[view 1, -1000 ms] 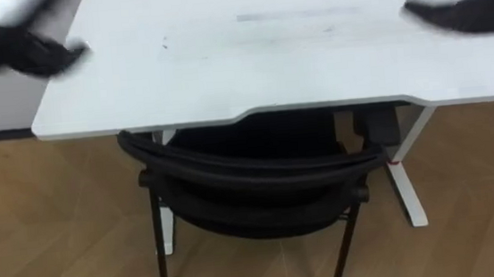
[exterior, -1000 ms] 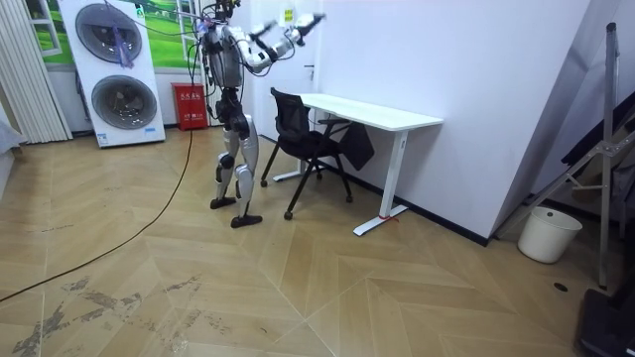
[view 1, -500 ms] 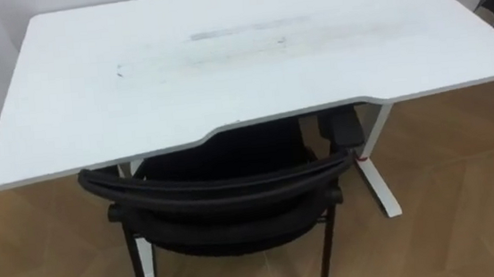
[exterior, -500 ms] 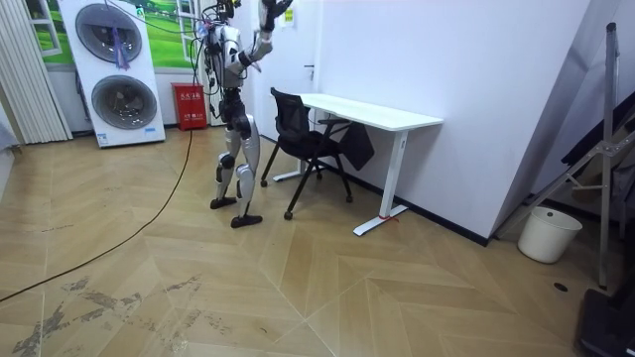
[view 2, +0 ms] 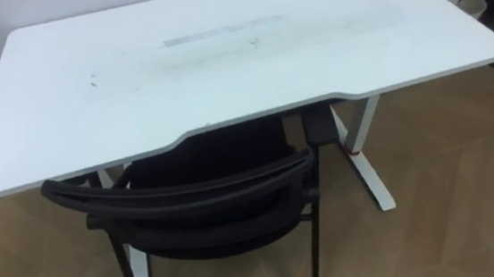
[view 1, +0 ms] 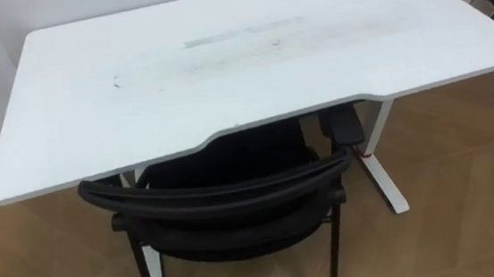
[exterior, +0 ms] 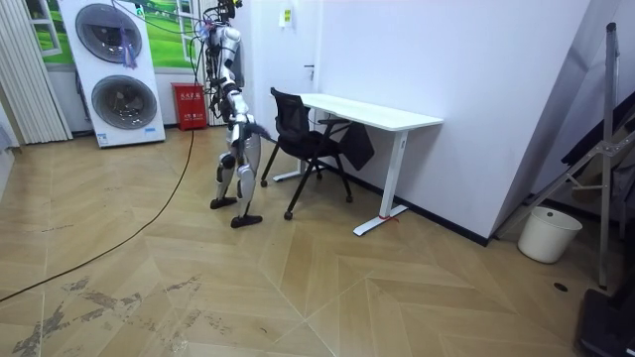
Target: Push chair
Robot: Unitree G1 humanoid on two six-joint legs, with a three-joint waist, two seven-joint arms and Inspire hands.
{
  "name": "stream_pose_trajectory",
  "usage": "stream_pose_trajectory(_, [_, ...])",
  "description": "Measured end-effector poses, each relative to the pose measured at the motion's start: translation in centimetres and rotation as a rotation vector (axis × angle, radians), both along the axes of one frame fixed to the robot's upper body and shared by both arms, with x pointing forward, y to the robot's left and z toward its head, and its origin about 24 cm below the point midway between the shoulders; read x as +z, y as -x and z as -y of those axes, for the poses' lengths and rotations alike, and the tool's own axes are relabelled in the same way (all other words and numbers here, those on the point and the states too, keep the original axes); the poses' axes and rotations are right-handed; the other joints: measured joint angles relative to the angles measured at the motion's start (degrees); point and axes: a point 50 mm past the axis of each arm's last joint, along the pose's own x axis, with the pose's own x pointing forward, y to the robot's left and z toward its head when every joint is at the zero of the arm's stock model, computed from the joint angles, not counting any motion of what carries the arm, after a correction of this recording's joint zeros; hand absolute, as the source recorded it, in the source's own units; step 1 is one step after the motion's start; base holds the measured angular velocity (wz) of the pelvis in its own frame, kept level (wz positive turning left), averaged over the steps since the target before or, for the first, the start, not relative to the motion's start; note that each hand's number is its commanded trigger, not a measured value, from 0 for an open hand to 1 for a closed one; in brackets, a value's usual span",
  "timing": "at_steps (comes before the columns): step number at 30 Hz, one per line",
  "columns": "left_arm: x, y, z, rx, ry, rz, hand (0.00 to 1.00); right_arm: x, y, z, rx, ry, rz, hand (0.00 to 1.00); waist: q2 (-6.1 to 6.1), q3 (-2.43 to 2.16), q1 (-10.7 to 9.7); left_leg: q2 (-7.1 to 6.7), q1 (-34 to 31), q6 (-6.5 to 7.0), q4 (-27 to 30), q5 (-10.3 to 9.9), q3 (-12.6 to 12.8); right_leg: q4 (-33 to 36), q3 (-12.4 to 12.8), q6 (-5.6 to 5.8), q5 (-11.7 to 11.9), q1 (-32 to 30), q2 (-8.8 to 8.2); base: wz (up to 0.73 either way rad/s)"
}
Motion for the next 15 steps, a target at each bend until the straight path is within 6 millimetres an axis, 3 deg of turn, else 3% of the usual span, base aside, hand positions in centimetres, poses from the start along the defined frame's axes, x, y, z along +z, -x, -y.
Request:
stream_pose_trajectory(4, [-2.3, 2.7, 3.4, -0.077, 0.253, -0.094, 0.00, -2.5, 0.9, -3.7, 0.252, -0.245, -0.114, 0.00, -0.19, 0.12, -0.13, -0.49, 0.63, 0.29, -0.06, -0.31, -0.02, -0.01, -0.10, 0.38, -0.15, 0.74, -0.50, 0.00])
stream_pose_trajectory(6, [-3.0, 2.6, 4.5, -0.146, 0.344, -0.127, 0.00, -3.2, 0.1, -4.8, 0.359, -0.326, -0.132, 0.00, -0.15, 0.17, -0.19, -0.50, 1.00, 0.42, -0.20, -0.45, -0.05, -0.06, -0.18, 0.46, -0.18, 1.25, -0.51, 0.00])
stream_pose_trajectory(11, [-4.4, 0.1, 6.5, -0.373, 0.481, -0.158, 0.00, -4.2, -3.8, -6.3, 0.647, -0.420, -0.097, 0.00, -0.39, 0.32, -0.20, -0.52, 0.98, 0.45, -0.12, -0.54, -0.12, -0.24, -0.23, 0.49, -0.20, 1.27, -0.56, 0.00])
stream_pose_trajectory(15, [-5.1, -4.3, 7.9, -0.639, 0.520, -0.182, 0.00, -4.7, -7.1, -7.4, 0.807, -0.472, -0.027, 0.00, -0.89, 0.65, -0.36, -0.58, 0.82, 0.47, -0.03, -0.50, -0.18, -0.67, -0.20, 0.53, -0.21, 1.24, -0.52, 0.00])
